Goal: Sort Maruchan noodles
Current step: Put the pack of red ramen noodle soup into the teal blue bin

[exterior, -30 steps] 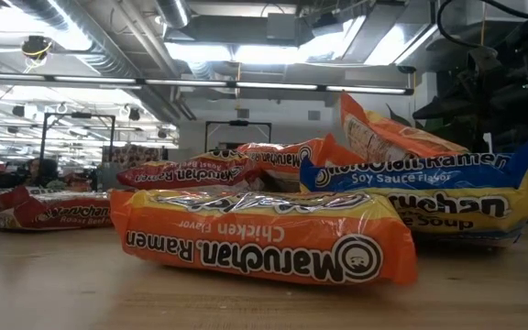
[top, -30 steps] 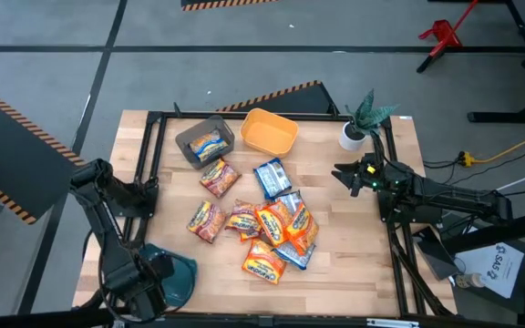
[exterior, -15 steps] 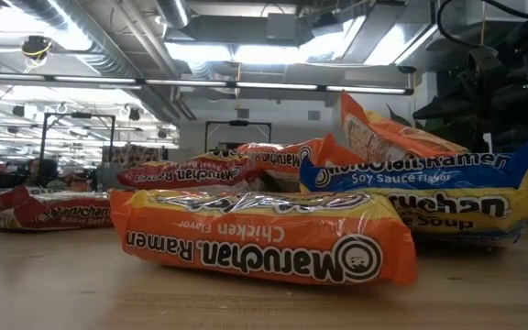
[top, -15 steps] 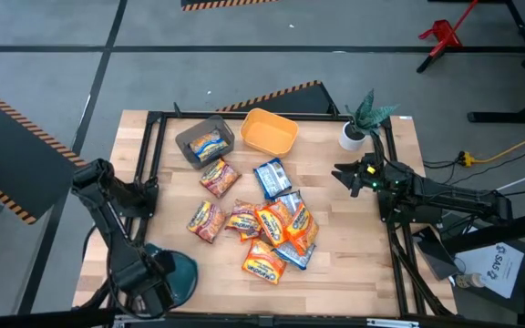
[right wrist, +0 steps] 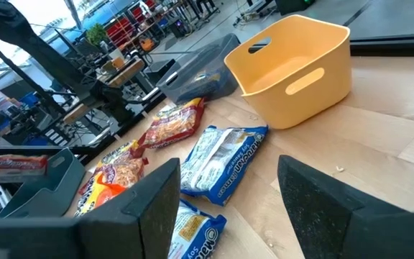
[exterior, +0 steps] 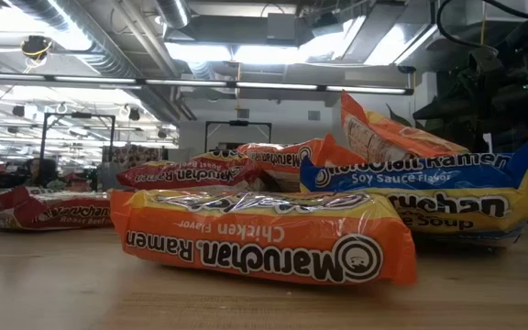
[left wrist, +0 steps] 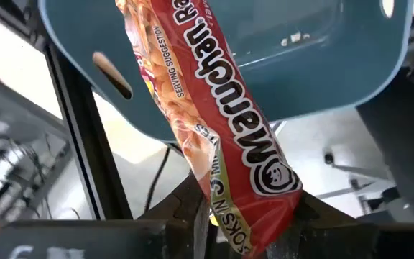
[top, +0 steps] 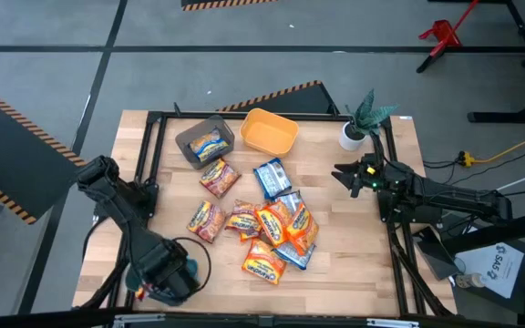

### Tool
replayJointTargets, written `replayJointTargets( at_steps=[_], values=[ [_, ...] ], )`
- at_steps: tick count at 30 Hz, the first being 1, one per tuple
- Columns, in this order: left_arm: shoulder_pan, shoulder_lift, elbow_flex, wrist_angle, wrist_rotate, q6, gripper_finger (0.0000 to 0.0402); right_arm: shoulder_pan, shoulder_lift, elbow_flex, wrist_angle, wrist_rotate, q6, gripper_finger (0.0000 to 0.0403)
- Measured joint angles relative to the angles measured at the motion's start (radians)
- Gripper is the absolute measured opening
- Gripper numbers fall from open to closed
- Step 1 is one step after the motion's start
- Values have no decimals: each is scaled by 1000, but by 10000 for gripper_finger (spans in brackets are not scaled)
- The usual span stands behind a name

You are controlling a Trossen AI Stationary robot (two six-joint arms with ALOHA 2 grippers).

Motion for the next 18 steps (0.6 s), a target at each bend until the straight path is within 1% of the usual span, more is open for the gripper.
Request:
replayJointTargets(
  at_steps=[7,11,14,18],
  values=[
    [75,0,0,8,137,-87,89,0,0,0,-5,-25,-1,221],
    [109,0,-2,16,182,-107,89,0,0,1,-6,-36,-25,221],
    [136,-1,-26,87,197,-155,89,0,0,0,-8,-45,-32,221],
    [166,-1,-92,198,266,-158,89,0,0,0,-9,-54,-52,221]
  ],
)
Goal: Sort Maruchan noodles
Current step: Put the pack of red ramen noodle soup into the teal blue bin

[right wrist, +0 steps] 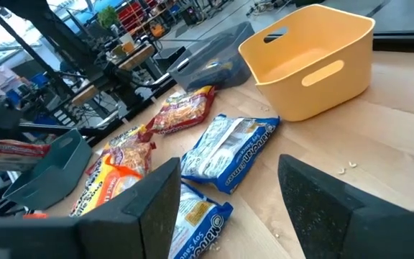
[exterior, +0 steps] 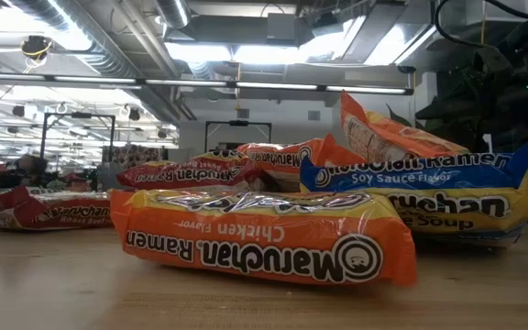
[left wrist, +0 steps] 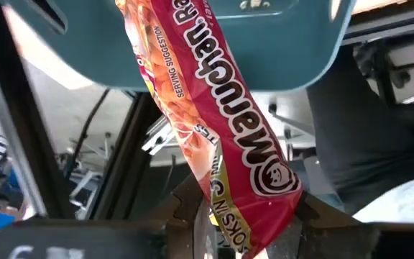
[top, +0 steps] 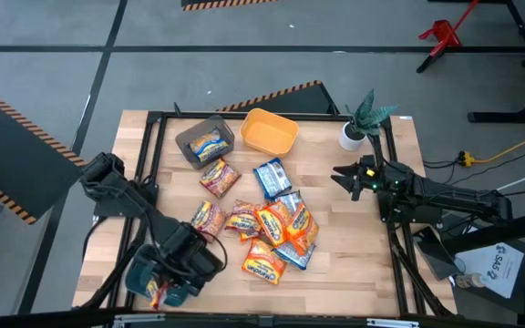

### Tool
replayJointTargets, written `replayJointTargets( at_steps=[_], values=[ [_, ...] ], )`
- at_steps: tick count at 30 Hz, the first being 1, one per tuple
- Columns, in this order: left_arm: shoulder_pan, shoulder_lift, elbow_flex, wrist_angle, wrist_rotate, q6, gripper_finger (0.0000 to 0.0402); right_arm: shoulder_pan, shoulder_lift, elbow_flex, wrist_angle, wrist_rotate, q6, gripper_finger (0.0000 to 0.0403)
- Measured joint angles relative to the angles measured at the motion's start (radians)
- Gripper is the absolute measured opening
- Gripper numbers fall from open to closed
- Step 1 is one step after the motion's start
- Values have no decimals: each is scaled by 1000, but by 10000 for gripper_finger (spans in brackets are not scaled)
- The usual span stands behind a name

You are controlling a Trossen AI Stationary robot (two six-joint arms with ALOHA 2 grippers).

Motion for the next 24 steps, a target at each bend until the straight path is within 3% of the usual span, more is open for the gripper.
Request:
replayJointTargets(
  at_steps=[8,15,24],
  values=[
    [34,0,-127,35,36,65,89,0,0,0,-4,-35,0,221],
    [29,0,-246,33,131,142,89,0,0,0,-4,-45,0,221],
    [38,0,-275,48,57,199,102,0,0,0,-3,-46,0,221]
  ],
)
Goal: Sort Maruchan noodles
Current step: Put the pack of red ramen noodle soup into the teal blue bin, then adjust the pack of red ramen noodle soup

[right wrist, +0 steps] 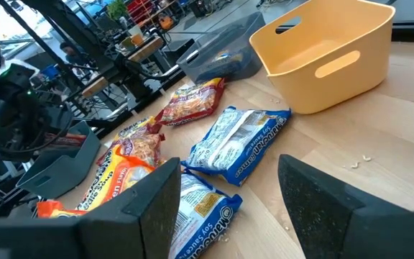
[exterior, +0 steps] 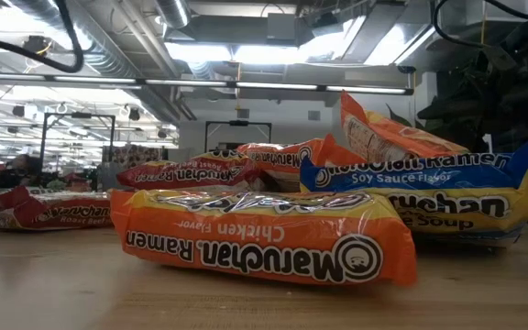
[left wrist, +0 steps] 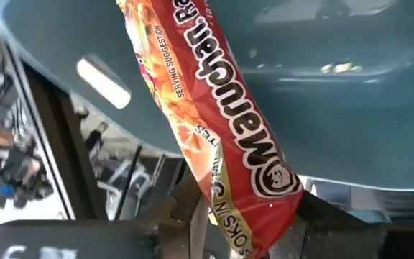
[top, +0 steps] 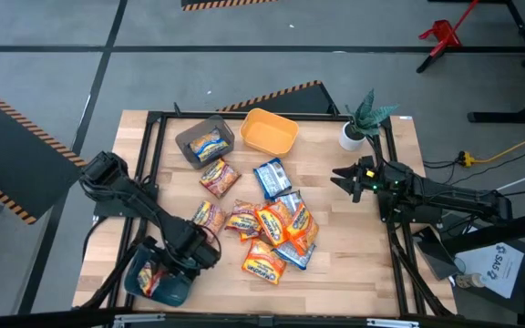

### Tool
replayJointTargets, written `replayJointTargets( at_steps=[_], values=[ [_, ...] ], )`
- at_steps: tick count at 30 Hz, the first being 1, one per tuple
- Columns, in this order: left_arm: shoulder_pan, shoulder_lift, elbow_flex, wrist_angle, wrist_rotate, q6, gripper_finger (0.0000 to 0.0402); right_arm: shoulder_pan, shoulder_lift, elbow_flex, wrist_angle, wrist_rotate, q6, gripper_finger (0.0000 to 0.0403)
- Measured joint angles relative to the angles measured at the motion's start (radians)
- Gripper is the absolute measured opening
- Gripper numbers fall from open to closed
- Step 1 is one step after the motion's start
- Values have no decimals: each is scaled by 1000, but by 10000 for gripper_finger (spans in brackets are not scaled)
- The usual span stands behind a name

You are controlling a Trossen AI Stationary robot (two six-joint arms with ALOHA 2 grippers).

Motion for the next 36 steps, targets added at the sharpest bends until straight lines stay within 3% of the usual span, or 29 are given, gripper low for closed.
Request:
replayJointTargets(
  at_steps=[13,18,29,36],
  values=[
    [3,-3,0,0,-9,50,174,0,0,0,1,-3,-23,221],
    [27,-26,24,-8,-18,10,183,0,0,0,2,-3,-23,221],
    [74,-29,190,37,-51,82,172,0,0,0,2,-3,-23,221],
    [29,-29,160,65,-69,104,119,0,0,0,2,-2,-23,221]
  ],
)
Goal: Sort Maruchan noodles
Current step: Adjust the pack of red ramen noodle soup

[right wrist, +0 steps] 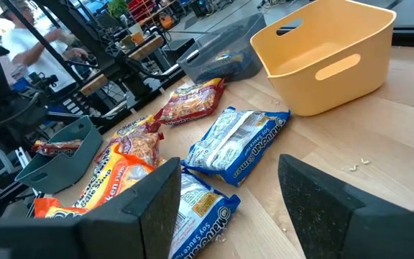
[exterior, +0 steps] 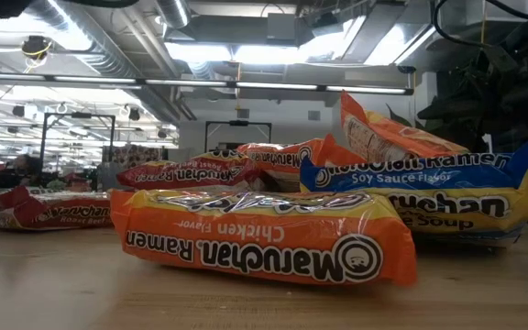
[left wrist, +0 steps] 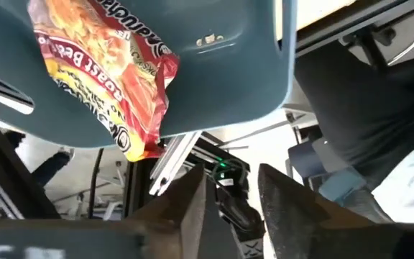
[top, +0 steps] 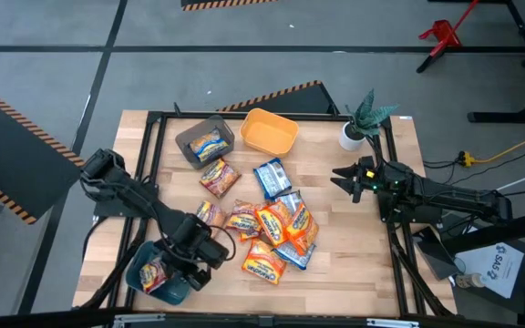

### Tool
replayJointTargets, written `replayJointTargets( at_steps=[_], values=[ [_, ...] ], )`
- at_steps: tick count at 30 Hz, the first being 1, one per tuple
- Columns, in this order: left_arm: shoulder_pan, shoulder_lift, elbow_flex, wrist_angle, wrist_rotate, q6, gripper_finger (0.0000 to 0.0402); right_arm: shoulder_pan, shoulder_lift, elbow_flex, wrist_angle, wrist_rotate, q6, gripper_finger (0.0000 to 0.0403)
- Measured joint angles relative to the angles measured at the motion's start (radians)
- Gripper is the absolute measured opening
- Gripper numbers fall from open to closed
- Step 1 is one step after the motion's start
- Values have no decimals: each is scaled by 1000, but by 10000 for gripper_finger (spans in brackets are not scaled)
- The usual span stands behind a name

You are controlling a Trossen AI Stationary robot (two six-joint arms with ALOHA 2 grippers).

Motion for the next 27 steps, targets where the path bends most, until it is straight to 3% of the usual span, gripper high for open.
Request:
replayJointTargets(
  at_steps=[9,27],
  values=[
    [-34,0,-45,59,-58,21,6,0,0,0,0,2,0,221],
    [-40,0,-164,91,-146,79,1,0,0,0,0,2,0,221]
  ],
)
